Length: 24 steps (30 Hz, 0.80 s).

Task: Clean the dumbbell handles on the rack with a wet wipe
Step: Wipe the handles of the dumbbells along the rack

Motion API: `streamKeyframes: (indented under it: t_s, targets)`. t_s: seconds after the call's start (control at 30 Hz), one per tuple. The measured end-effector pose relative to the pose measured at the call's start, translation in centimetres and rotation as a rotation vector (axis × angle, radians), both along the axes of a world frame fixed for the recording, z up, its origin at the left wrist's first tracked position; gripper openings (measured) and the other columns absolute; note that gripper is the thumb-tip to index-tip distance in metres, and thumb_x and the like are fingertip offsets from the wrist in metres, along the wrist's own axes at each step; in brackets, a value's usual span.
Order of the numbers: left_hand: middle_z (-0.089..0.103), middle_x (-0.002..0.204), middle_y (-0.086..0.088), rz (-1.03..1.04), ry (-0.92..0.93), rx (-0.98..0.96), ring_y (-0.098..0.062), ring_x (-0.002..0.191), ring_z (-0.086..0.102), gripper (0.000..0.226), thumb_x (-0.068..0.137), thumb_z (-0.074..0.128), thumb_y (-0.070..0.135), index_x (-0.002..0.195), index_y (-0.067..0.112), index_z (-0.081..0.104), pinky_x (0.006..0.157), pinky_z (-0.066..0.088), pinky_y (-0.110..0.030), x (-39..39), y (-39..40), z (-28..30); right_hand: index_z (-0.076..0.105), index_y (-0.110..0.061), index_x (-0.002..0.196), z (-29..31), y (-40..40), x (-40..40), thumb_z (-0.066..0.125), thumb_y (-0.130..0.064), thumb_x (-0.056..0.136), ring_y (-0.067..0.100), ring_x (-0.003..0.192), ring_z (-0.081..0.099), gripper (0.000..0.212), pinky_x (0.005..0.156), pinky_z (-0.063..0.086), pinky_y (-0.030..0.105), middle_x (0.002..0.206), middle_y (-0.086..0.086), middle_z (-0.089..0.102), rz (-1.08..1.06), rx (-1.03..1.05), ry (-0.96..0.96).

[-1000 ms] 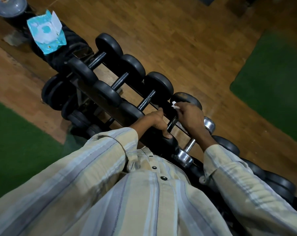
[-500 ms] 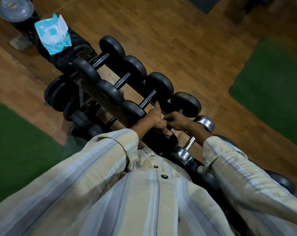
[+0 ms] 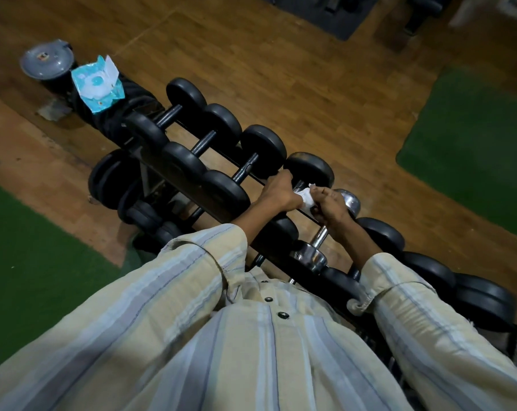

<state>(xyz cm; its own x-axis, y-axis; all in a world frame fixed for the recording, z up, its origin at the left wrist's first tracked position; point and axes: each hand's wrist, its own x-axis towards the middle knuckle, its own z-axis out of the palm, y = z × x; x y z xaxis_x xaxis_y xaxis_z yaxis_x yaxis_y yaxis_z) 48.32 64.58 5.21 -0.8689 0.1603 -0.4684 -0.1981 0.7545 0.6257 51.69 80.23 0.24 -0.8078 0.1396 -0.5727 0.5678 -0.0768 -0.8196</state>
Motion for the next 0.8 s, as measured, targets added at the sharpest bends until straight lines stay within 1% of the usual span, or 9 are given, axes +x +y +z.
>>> streamKeyframes:
  t_s: [0.1, 0.17, 0.23, 0.33, 0.43, 0.53, 0.6, 0.67, 0.8]
  targets:
    - [0.066, 0.116, -0.007, 0.089, 0.043, 0.016, -0.023, 0.108, 0.061, 0.055, 0.075, 0.088, 0.023, 0.122, 0.009, 0.062, 0.089, 0.054, -0.035, 1.5, 0.2, -0.4, 0.077, -0.018, 0.082, -0.1, 0.3, 1.3, 0.075, -0.04, 0.09, 0.018, 0.065, 0.049, 0.024, 0.065, 0.039, 0.029, 0.08, 0.013, 0.059, -0.012, -0.09, 0.017]
    - [0.069, 0.108, -0.005, 0.184, 0.076, 0.034, -0.021, 0.101, 0.065, 0.038, 0.076, 0.085, 0.018, 0.11, 0.012, 0.068, 0.08, 0.052, -0.029, 2.7, -0.2, -0.9, 0.075, -0.018, 0.084, 0.1, 0.1, 2.2, 0.075, -0.04, 0.09, 0.013, 0.061, 0.049, 0.023, 0.059, 0.037, 0.027, 0.07, 0.005, 0.06, 0.032, -0.101, 0.029]
    - [0.071, 0.104, -0.003, 0.247, 0.078, 0.052, -0.019, 0.096, 0.066, 0.026, 0.076, 0.083, 0.015, 0.101, 0.014, 0.074, 0.074, 0.049, -0.025, 3.9, -0.7, -1.1, 0.072, -0.011, 0.095, 0.5, -0.4, 3.0, 0.07, -0.036, 0.095, 0.006, 0.053, 0.053, 0.025, 0.051, 0.038, 0.021, 0.061, -0.005, 0.063, 0.045, -0.098, 0.037]
    - [0.074, 0.099, -0.002, 0.294, 0.071, 0.103, -0.018, 0.091, 0.068, 0.018, 0.076, 0.079, 0.013, 0.094, 0.015, 0.079, 0.071, 0.049, -0.022, 5.3, -1.5, -1.1, 0.07, -0.003, 0.102, 0.9, -1.1, 4.3, 0.068, -0.033, 0.097, 0.006, 0.053, 0.056, 0.031, 0.052, 0.046, 0.019, 0.061, -0.004, 0.066, 0.008, -0.157, 0.025]
    - [0.073, 0.093, -0.006, 0.353, 0.046, 0.2, -0.022, 0.082, 0.072, 0.011, 0.082, 0.071, 0.008, 0.089, 0.014, 0.077, 0.071, 0.064, -0.033, 6.3, -1.5, -1.0, 0.072, -0.003, 0.102, 1.5, -1.6, 5.3, 0.07, -0.03, 0.095, 0.015, 0.063, 0.062, 0.029, 0.065, 0.054, 0.027, 0.076, 0.006, 0.072, -0.041, -0.243, -0.007]
    - [0.074, 0.097, -0.011, 0.386, -0.005, 0.295, -0.026, 0.082, 0.075, 0.011, 0.091, 0.064, 0.005, 0.087, 0.008, 0.074, 0.067, 0.066, -0.043, 7.1, -1.3, -0.8, 0.069, -0.003, 0.108, 2.6, -1.4, 6.6, 0.068, -0.022, 0.097, 0.015, 0.069, 0.071, 0.022, 0.078, 0.058, 0.035, 0.084, 0.008, 0.075, -0.064, -0.331, -0.004]
    - [0.073, 0.096, -0.013, 0.4, -0.007, 0.345, -0.027, 0.08, 0.076, 0.011, 0.092, 0.063, 0.004, 0.087, 0.007, 0.073, 0.065, 0.066, -0.04, 7.7, -1.0, -0.6, 0.066, -0.004, 0.118, 3.4, -1.1, 7.7, 0.068, -0.016, 0.096, 0.011, 0.067, 0.069, 0.025, 0.074, 0.057, 0.032, 0.083, 0.004, 0.075, -0.072, -0.343, -0.01]
    - [0.073, 0.093, -0.011, 0.408, -0.012, 0.383, -0.026, 0.079, 0.075, 0.013, 0.093, 0.062, 0.003, 0.086, 0.006, 0.072, 0.064, 0.066, -0.039, 8.5, -0.5, -0.8, 0.067, -0.008, 0.118, 4.0, -0.5, 8.9, 0.068, -0.01, 0.096, 0.011, 0.07, 0.069, 0.023, 0.068, 0.056, 0.027, 0.085, 0.002, 0.075, -0.071, -0.328, -0.009]
    - [0.071, 0.084, -0.01, 0.43, -0.02, 0.421, -0.027, 0.077, 0.072, 0.017, 0.091, 0.056, 0.008, 0.082, 0.01, 0.07, 0.068, 0.065, -0.047, 10.4, 1.2, -1.8, 0.068, -0.004, 0.117, 4.0, 0.8, 11.7, 0.07, 0.002, 0.089, 0.011, 0.067, 0.07, 0.028, 0.062, 0.054, 0.023, 0.088, 0.006, 0.075, -0.141, -0.341, -0.014]
